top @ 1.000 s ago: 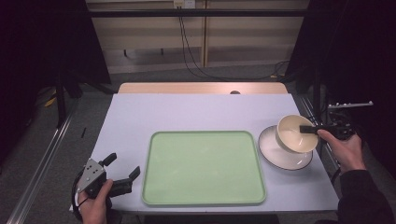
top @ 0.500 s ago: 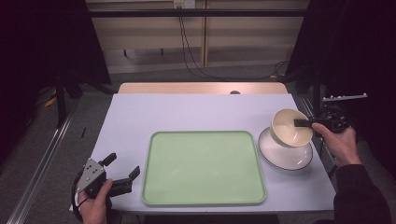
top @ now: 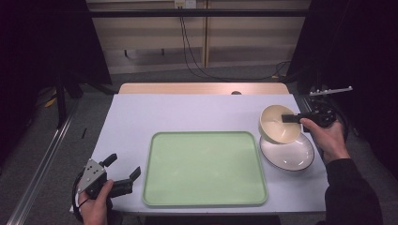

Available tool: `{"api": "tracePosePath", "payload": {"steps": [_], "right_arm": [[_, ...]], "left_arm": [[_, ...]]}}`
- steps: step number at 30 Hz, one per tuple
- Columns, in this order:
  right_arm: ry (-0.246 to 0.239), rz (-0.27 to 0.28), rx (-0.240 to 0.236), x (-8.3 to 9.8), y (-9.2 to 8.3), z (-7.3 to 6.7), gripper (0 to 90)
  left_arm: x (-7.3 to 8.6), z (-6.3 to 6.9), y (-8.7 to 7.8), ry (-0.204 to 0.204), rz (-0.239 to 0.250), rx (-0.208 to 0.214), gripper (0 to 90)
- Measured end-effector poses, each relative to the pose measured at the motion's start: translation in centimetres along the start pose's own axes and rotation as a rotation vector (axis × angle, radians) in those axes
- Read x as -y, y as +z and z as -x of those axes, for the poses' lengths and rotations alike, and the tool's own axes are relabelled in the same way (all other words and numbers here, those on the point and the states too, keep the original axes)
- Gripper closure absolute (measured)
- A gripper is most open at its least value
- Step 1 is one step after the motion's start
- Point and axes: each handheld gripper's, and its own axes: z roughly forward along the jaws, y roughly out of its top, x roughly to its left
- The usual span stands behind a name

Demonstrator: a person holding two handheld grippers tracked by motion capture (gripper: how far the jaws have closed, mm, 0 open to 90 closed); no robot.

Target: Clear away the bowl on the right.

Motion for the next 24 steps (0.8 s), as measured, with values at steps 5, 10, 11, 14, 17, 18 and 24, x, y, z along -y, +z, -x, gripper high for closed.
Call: {"api": "tracePosePath", "payload": {"steps": [5,10,11,14,17,18,24], "right_arm": [[-0.014,-0.002,-0.014,-0.5,0.5,-0.5,83.2],[-0.025,0.005,-0.019,-1.1,1.1,-1.2,83.3],[-0.035,0.006,-0.012,-1.3,1.2,-1.4,83.2],[-0.042,0.002,-0.017,-1.6,1.4,-1.8,83.2],[-0.038,0.001,-0.033,-1.8,1.8,-2.1,83.2],[-0.038,-0.002,-0.029,-1.9,1.9,-2.1,83.2],[-0.039,-0.014,-0.037,-2.4,3.0,-2.5,83.2]], "left_arm": [[0.0,0.1,0.0,0.007,-0.008,-0.002,1.7],[0.0,0.1,0.0,0.005,-0.004,-0.007,1.7],[0.0,0.1,0.0,0.006,-0.005,-0.007,1.7],[0.0,0.0,0.0,0.004,-0.006,-0.005,1.7],[0.0,0.0,0.0,0.005,-0.006,-0.007,1.7],[0.0,0.0,0.0,0.006,-0.008,0.000,1.7],[0.0,0.0,0.1,0.001,-0.006,-0.007,1.7]]}}
